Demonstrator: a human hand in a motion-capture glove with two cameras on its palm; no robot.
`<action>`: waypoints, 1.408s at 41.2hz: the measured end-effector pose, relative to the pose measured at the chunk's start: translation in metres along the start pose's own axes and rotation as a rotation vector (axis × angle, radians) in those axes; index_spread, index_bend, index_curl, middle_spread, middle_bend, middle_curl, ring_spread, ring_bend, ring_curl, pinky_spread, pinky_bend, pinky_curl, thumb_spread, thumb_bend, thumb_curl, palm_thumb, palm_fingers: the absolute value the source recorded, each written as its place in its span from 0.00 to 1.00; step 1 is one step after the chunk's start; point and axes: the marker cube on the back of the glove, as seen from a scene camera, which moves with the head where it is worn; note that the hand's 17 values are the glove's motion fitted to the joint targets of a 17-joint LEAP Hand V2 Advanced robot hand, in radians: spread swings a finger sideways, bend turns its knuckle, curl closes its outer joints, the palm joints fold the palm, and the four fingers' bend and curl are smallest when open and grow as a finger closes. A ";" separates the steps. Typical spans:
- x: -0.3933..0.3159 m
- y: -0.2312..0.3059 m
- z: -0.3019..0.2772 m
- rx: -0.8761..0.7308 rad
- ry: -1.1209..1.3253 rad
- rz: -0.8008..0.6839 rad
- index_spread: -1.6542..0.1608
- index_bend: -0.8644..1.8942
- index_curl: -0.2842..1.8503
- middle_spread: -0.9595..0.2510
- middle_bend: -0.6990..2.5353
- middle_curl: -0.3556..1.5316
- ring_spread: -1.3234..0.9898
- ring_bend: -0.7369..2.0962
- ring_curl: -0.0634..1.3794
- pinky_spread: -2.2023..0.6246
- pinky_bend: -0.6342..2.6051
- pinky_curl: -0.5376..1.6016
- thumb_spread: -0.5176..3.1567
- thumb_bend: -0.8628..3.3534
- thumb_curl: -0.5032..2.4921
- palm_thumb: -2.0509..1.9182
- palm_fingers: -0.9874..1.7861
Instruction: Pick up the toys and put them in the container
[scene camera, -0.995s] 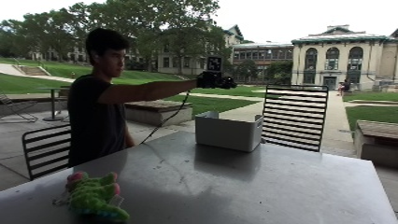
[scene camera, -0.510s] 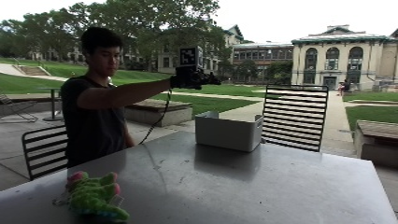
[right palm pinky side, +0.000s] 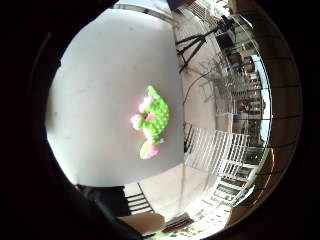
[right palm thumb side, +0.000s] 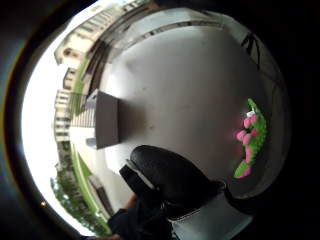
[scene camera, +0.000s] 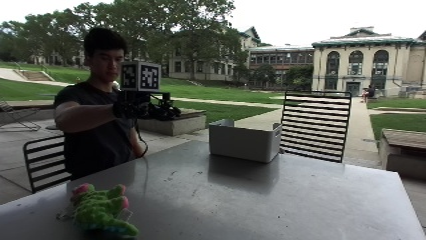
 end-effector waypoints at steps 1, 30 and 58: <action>0.008 0.003 0.005 -0.010 0.004 0.015 0.75 0.36 0.25 0.74 0.29 0.40 0.50 0.32 0.22 0.77 0.39 0.36 0.41 0.18 0.24 0.49 0.31; 0.134 0.040 0.173 -0.216 -0.034 0.135 0.73 0.36 0.23 0.73 0.27 0.40 0.53 0.30 0.20 0.80 0.42 0.40 0.40 0.19 0.24 0.50 0.30; 0.156 0.042 0.231 -0.303 -0.156 0.209 0.72 0.62 0.37 0.76 0.22 0.29 0.55 0.37 0.13 0.72 0.61 0.46 0.49 0.28 0.29 0.67 0.42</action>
